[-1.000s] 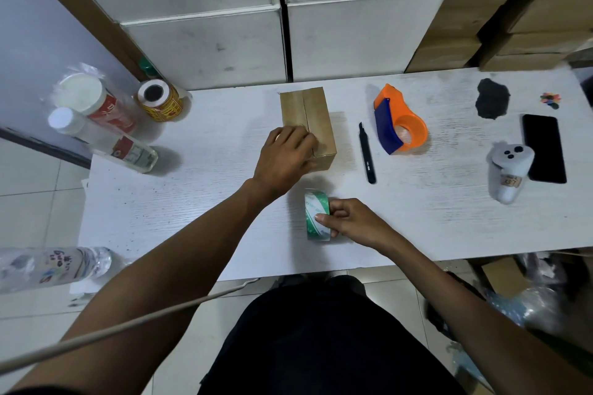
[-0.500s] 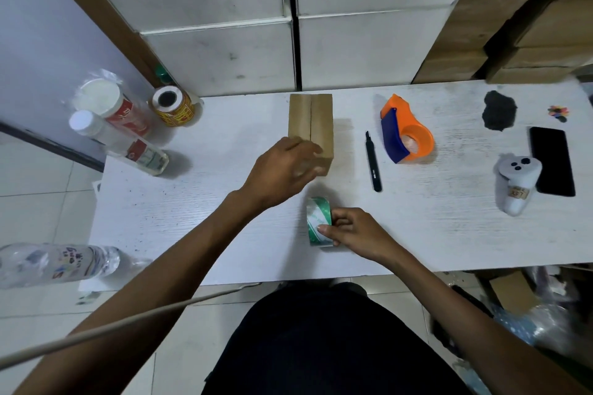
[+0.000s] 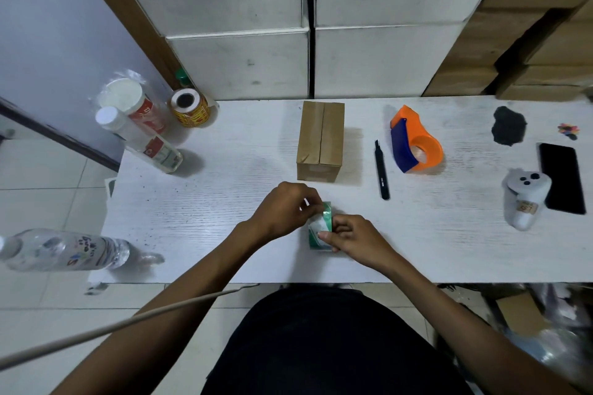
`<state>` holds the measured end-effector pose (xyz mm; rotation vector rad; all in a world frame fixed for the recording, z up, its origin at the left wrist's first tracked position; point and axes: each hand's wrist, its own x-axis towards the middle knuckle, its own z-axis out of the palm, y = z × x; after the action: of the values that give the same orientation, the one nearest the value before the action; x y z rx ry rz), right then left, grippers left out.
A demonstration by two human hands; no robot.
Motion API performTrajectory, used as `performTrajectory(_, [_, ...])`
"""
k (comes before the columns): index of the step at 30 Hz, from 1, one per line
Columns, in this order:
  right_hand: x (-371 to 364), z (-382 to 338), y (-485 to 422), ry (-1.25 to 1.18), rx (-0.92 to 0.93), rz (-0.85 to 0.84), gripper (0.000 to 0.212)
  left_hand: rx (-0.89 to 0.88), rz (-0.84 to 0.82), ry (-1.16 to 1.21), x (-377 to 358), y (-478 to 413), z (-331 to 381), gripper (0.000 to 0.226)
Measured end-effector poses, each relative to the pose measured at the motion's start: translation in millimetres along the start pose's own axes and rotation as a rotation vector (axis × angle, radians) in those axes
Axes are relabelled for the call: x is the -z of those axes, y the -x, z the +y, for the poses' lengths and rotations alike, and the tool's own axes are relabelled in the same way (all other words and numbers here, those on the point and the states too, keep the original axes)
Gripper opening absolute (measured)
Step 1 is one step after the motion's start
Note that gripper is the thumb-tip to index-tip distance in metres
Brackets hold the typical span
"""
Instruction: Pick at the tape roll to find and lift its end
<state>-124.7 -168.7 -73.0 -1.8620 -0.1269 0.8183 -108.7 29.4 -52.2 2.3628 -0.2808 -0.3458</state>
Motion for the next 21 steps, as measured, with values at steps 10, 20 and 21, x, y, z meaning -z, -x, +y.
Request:
performTrajectory(10, [-8, 8, 0, 0.107, -0.045, 0.066, 0.029, -0.201, 0.195, -0.352, -23, 19, 3, 0.005])
performTrajectory(20, [-14, 4, 9, 0.104, -0.015, 0.284, 0.040, -0.182, 0.271, -0.247, -28, 25, 3, 0.008])
performTrajectory(21, [-15, 5, 11, 0.126, 0.027, 0.348, 0.049, -0.181, 0.290, -0.215, -28, 25, 2, 0.006])
